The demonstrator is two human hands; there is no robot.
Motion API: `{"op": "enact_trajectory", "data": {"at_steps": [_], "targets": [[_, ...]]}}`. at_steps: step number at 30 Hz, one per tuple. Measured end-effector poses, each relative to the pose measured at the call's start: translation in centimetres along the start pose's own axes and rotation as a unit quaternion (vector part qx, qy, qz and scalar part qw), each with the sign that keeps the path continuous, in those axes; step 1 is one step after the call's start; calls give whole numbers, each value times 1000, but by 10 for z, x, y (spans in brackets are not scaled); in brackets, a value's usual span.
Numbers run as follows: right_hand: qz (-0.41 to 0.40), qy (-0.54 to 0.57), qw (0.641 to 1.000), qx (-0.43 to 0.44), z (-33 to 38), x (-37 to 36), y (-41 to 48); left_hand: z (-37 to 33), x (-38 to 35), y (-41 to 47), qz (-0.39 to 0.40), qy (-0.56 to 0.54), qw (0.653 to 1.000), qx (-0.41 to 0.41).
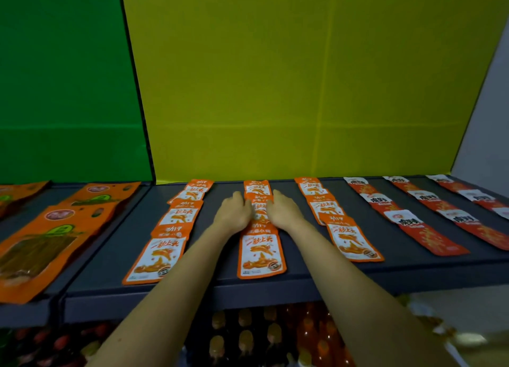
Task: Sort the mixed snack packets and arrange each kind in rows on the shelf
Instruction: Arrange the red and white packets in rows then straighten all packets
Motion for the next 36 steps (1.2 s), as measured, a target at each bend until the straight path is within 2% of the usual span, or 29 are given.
{"op": "enact_trajectory", "data": {"at_steps": [7,15,18,22,27,31,36], "targets": [[1,-40,999,17,4,-3,-1,-3,-3,1,13,41,999,-15],[9,-59,998,32,8,-5,-3,-2,-1,2,3,30,999,-23],[9,-28,999,27,7,-4,-4,-2,0,1,7,25,1000,-16],[15,69,998,-1,2,4,-15,1,8,-6,-9,-8,1000,3],[49,75,996,9,0,2,-40,4,9,-29,20,7,999,43],[40,89,995,35,-3,-6,-48,-3,6,-59,28,36,999,11],[37,35,998,46,0,-5,-54,-13,7,-73,27,87,996,-23]]}}
Point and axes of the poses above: each hand's wrist, its own y-axis towards the middle knuckle, its own x-axis out of the back of the hand, z = x × y, the point moved 9 cm from there along y, towards the middle knuckle, and after that the axes turned 11 degrees about -y, right-handed, at the moved point
